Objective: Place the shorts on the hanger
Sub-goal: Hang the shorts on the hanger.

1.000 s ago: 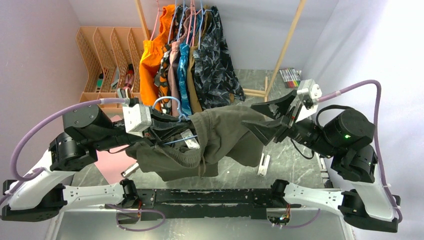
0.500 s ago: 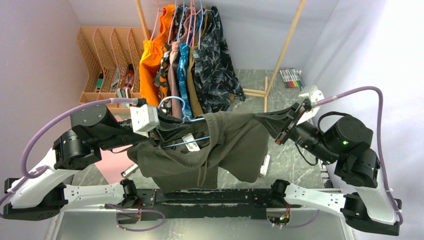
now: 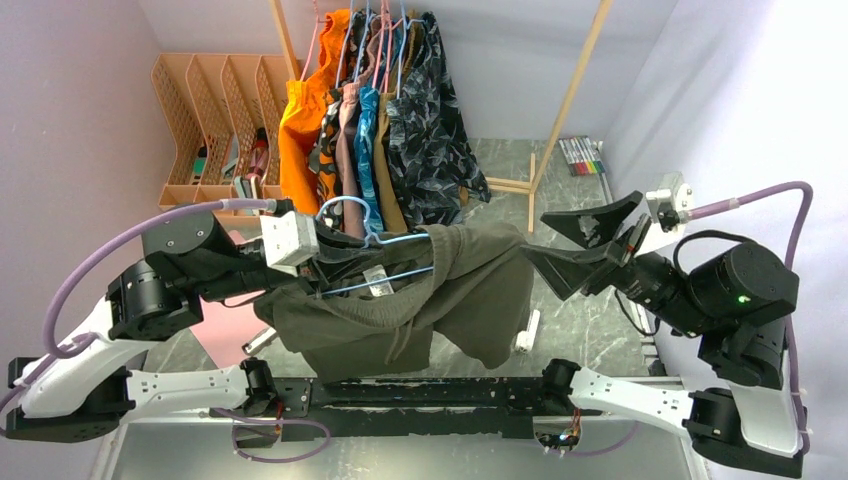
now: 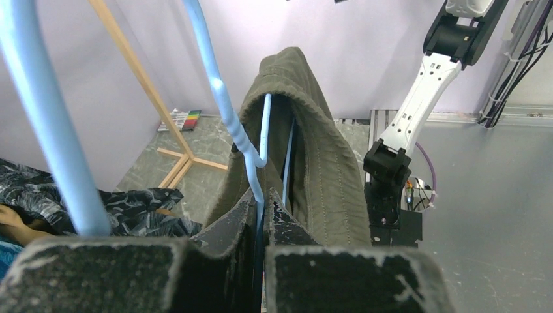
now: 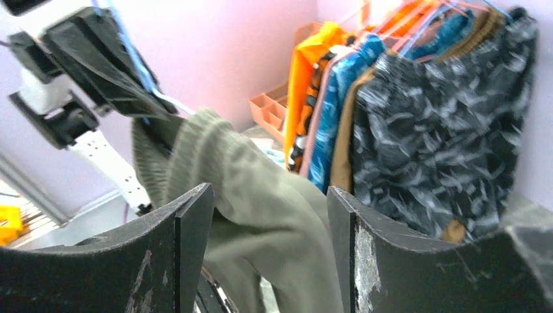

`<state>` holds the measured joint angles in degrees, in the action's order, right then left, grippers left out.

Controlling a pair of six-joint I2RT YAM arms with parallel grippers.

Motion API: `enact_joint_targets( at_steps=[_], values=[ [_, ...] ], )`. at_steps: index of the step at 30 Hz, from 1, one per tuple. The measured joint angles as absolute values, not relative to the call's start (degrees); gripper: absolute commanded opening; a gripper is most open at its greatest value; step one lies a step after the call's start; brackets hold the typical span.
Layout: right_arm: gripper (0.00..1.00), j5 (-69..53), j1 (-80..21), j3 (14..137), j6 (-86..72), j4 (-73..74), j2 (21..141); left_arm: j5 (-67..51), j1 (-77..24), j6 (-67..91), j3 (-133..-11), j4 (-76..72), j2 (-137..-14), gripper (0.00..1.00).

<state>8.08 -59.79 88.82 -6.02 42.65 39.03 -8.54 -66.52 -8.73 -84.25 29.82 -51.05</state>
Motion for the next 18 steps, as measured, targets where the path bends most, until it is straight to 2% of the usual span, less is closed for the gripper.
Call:
enact_joint_targets(
  at_steps=[4,7,13,18],
  values=[
    [0.67,2.6,-59.8,90.3,-5.2,39.0,43.1,-8.8,-66.5,-8.7,-84.5,29.8,-52.4,0.07],
    [0.61,-0.5,-59.8,89.2,-4.7,36.6,47.1,-9.2,-66.5,-8.7,-84.7,29.8,-53.9,0.07],
    [0.35,-3.8,-59.8,85.7,-4.0,34.6,51.4,-9.6,-66.5,-8.7,-84.8,30.0,-54.9,0.07],
    [0.22,-5.3,-59.9,85.6,-3.7,33.6,50.4,-9.6,-66.5,-8.8,-85.9,30.3,-54.9,0.07]
  ],
)
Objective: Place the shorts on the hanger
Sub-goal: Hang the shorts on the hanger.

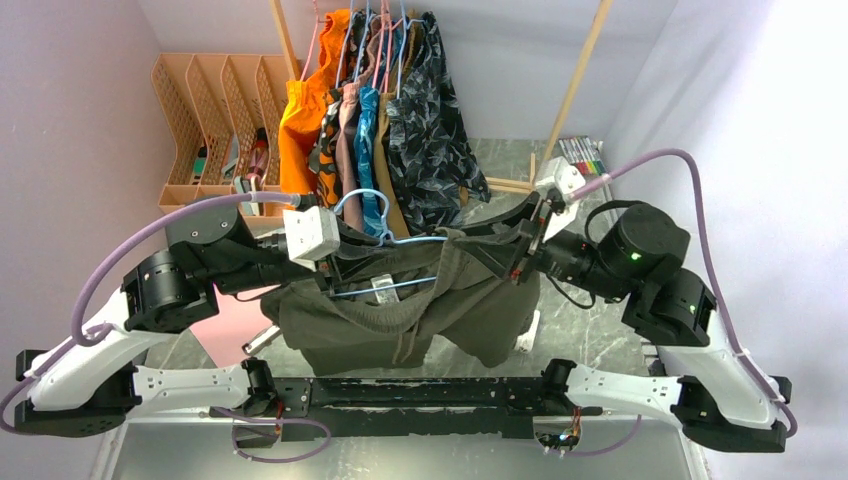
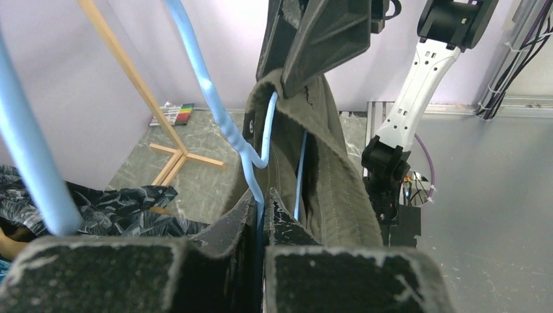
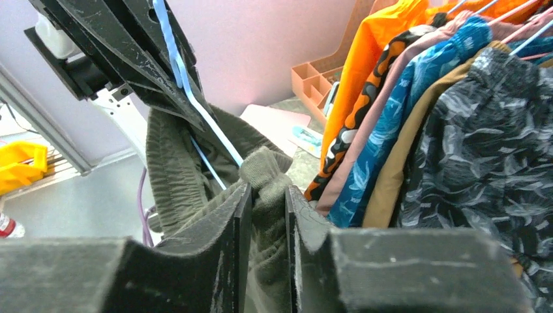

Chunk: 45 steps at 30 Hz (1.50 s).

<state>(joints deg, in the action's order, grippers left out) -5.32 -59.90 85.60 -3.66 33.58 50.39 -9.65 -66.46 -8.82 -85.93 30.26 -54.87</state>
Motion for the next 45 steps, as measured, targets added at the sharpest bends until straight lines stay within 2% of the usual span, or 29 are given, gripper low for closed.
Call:
enact_joint_targets(
  at_steps=[3,8,10,12,14,16,20,23,25,26,29,32,39,45],
  values=[
    [0.05,-4.1,-59.9,85.3,-3.7,33.3,48.9,-9.7,-66.5,-9.1,-86.0,30.2,-54.8,0.07],
    [0.01,0.6,-59.9,84.5,-4.3,34.2,46.3,-9.7,-66.5,-9.3,-86.0,30.0,-54.2,0.07],
    [0.14,2.7,-59.9,84.4,-4.9,35.0,45.4,-9.7,-66.5,-9.3,-86.0,29.8,-53.8,0.07],
    [0.40,4.7,-59.9,84.4,-5.8,35.7,44.5,-9.7,-66.5,-9.3,-86.0,29.8,-53.5,0.07],
    [0.58,6.2,-59.9,84.8,-6.8,37.3,43.8,-9.6,-66.5,-9.3,-86.0,29.7,-53.3,0.07],
    [0.65,6.9,-59.9,85.7,-7.1,39.4,43.2,-9.6,-66.5,-9.4,-86.0,29.6,-53.1,0.07],
    [0.64,6.9,-59.9,87.6,-7.4,42.3,41.5,-9.5,-66.5,-9.7,-86.1,29.2,-52.8,0.07],
    [0.53,6.4,-59.9,89.1,-7.2,43.3,40.9,-9.4,-66.5,-9.8,-86.6,28.8,-52.9,0.07],
    [0.50,4.6,-59.8,89.6,-7.0,43.9,41.3,-9.4,-66.5,-9.9,-87.0,28.5,-53.1,0.07],
    [0.50,3.1,-59.8,90.0,-6.7,44.5,41.8,-9.4,-66.5,-9.9,-87.2,28.5,-53.3,0.07],
    [0.61,-1.8,-59.8,91.7,-6.0,45.0,44.5,-9.4,-66.5,-10.1,-87.8,28.6,-53.8,0.07],
    [0.65,-4.9,-59.8,93.3,-5.4,44.7,46.7,-9.7,-66.5,-10.2,-88.5,28.7,-54.6,0.07],
    [0.64,-10.1,-59.8,101.3,-2.9,41.4,52.7,-15.6,-66.5,-10.3,-90.8,30.2,-58.3,0.07],
    [0.59,-16.8,-59.8,101.9,-1.6,40.1,58.9,-19.0,-66.5,-10.3,-91.0,31.9,-60.9,0.07]
  ],
)
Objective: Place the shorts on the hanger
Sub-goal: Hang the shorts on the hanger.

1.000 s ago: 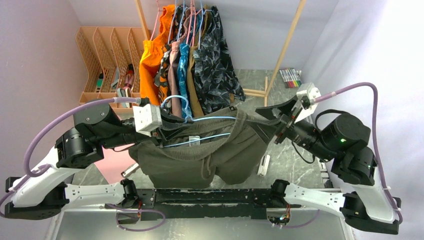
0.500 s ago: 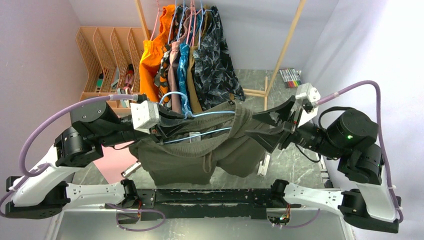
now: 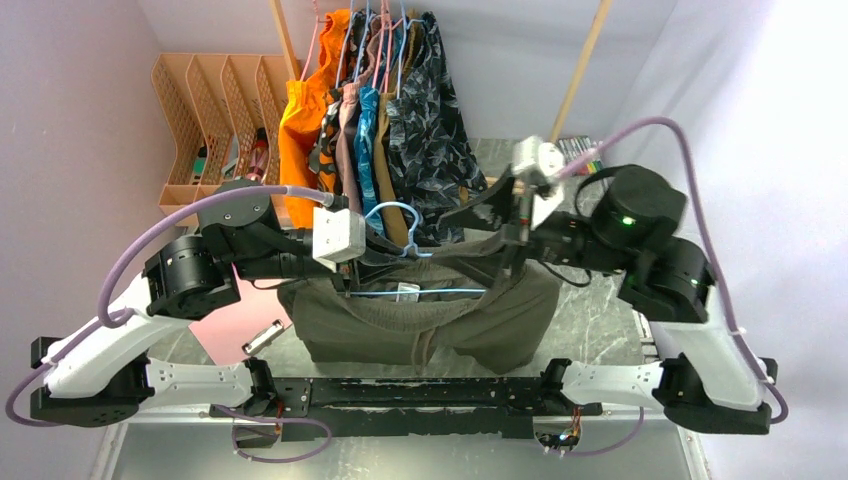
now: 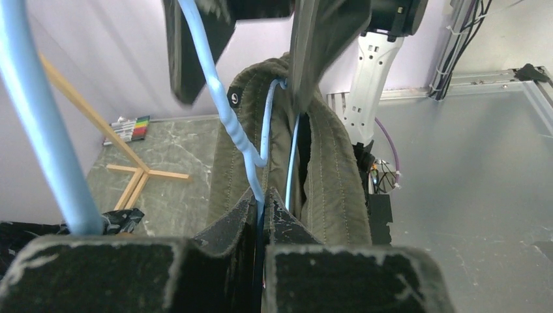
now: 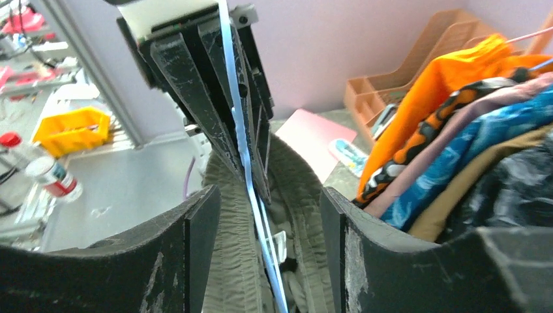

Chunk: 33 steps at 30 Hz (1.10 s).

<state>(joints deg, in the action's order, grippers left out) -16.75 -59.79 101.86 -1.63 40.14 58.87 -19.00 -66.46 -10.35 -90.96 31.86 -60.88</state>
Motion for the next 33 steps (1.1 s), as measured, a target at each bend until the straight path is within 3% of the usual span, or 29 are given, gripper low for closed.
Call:
enact_joint_targets(
  at_steps=[7,12,14,18,21,24,29,33],
  values=[
    [0.40,-23.0,-59.8,99.7,-1.3,40.1,62.8,-20.5,-66.5,-10.9,-91.0,32.0,-61.0,0.07],
    [0.00,-24.4,-59.9,99.0,-1.4,39.0,62.8,-20.7,-66.4,-11.2,-91.0,31.9,-61.0,0.07],
    [0.00,-25.1,-60.0,98.4,-1.5,38.4,62.5,-20.5,-66.2,-11.2,-91.0,31.9,-61.0,0.07],
    [0.00,-25.1,-60.0,96.0,-1.8,36.4,60.9,-20.1,-66.3,-11.2,-90.4,31.4,-60.8,0.20],
    [0.00,-24.6,-60.0,93.9,-2.2,36.1,59.3,-19.2,-66.3,-11.2,-89.3,30.4,-59.8,0.45],
    [0.00,-23.8,-60.0,92.0,-2.5,35.6,57.6,-18.2,-66.3,-11.0,-88.3,29.8,-57.9,0.59],
    [0.00,-23.6,-60.0,90.6,-3.0,34.5,56.2,-16.0,-66.3,-11.0,-87.4,29.8,-55.5,0.63],
    [0.00,-24.1,-60.0,89.5,-3.9,33.3,55.7,-14.0,-66.3,-11.4,-86.6,29.8,-55.2,0.59]
  ],
)
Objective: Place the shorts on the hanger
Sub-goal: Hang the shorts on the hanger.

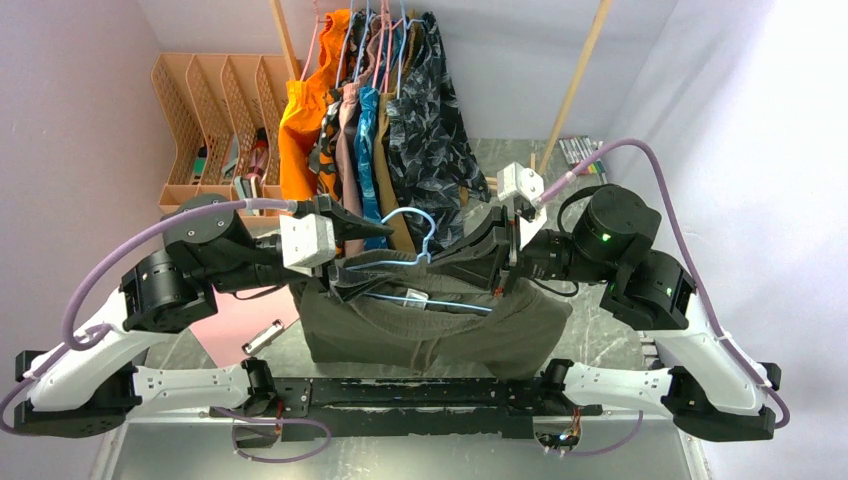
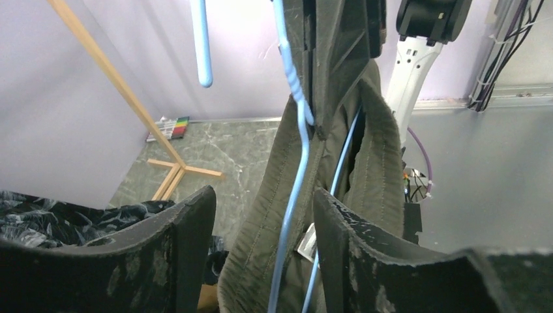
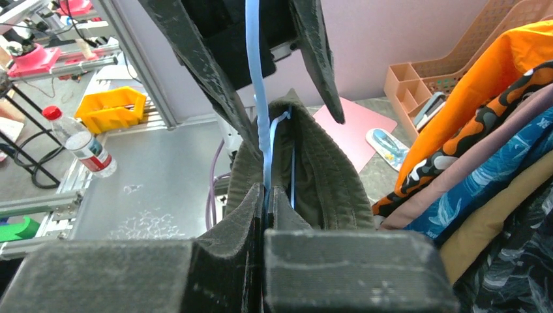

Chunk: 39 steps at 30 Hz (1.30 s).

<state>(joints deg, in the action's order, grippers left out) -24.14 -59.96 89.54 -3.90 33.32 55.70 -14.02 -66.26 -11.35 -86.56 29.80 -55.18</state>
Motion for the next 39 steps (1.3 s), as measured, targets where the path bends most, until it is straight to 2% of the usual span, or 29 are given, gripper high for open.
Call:
enact_joint_targets(
  at_steps=[2,4,6,7,11,12,15,16,19,27,32,34,36,39],
  values=[
    [0.00,-24.8,-60.0,89.3,-4.3,32.9,55.6,-13.2,-66.3,-11.7,-86.1,29.9,-55.2,0.53],
    [0.00,-25.3,-60.0,89.2,-4.5,32.6,55.6,-12.8,-66.3,-11.9,-86.1,30.0,-55.7,0.39],
    [0.00,-25.3,-59.8,89.2,-4.7,32.4,55.6,-12.7,-66.3,-12.2,-86.0,30.2,-56.4,0.14],
    [0.00,-25.2,-59.7,89.2,-4.7,32.3,55.6,-12.7,-66.4,-12.2,-85.8,30.3,-56.5,0.08],
    [0.00,-24.4,-59.3,89.2,-4.7,32.2,55.7,-13.2,-66.8,-12.9,-84.7,30.3,-56.1,0.07],
    [0.13,-24.4,-59.3,89.1,-4.7,32.2,55.7,-13.3,-66.9,-12.9,-84.5,30.2,-55.9,0.07],
    [0.40,-24.9,-59.3,89.1,-4.9,32.0,56.2,-13.5,-66.9,-12.9,-84.2,30.3,-55.5,0.07],
    [0.45,-25.1,-59.3,89.2,-4.9,31.9,56.4,-13.4,-66.8,-12.9,-84.2,30.3,-55.5,0.07],
    [0.51,-25.3,-59.6,90.3,-4.9,31.9,57.6,-13.3,-66.8,-12.9,-84.2,30.5,-56.1,0.07],
    [0.47,-24.6,-59.7,93.9,-4.4,32.5,61.0,-13.3,-66.6,-12.9,-84.2,31.3,-57.4,0.07],
    [0.52,-23.8,-59.7,94.0,-3.8,34.2,61.8,-13.3,-66.6,-12.9,-84.2,31.2,-57.2,0.07],
    [0.47,-23.1,-59.7,94.0,-3.6,34.8,61.8,-13.5,-66.6,-12.9,-84.2,31.2,-57.1,0.07],
    [0.33,-22.5,-59.7,94.0,-3.2,35.2,61.6,-13.7,-66.6,-12.9,-84.2,31.2,-56.9,0.07],
    [0.21,-22.6,-59.7,94.0,-2.6,35.5,61.4,-13.8,-66.6,-12.9,-84.2,31.1,-56.3,0.07]
  ],
)
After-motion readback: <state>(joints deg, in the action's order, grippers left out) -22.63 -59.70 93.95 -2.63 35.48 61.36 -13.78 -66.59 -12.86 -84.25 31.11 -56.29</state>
